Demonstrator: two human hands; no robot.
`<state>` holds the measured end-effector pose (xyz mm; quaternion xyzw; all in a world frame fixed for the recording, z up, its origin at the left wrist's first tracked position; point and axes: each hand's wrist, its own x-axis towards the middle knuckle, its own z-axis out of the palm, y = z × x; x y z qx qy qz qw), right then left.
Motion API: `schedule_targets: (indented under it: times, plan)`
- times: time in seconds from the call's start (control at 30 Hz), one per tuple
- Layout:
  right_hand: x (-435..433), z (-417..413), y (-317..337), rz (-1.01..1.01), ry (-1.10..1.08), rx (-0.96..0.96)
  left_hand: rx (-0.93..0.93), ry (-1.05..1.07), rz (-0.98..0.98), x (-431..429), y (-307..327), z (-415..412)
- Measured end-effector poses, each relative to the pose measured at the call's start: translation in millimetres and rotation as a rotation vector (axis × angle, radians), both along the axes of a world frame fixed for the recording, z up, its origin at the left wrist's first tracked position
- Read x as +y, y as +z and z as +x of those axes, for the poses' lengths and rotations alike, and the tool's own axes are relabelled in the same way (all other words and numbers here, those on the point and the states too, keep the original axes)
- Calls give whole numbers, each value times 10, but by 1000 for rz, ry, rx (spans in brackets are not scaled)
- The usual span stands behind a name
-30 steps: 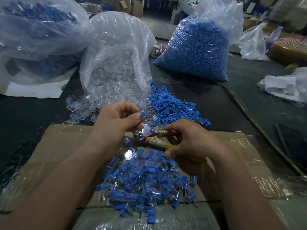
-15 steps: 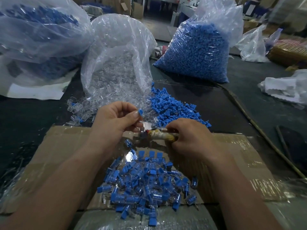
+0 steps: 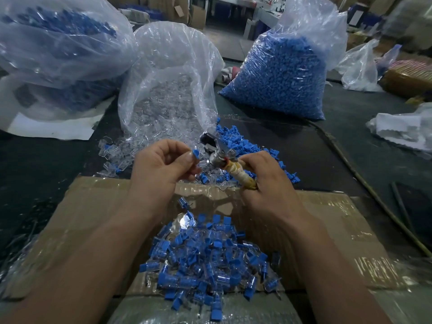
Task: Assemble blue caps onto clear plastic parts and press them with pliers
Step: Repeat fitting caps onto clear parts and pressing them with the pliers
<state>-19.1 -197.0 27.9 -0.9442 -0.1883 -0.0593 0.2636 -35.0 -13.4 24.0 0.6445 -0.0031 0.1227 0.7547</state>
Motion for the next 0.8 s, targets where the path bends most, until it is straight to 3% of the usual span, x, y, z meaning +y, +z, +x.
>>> schedule_targets:
  times: [0.37,0.8]
  plan:
    - [31,-30,4,2,3,131,-60,28,72,-15,-2,-18]
    - [38,-50,50,14,-1,133,-93,65,194,-77,30,-74]
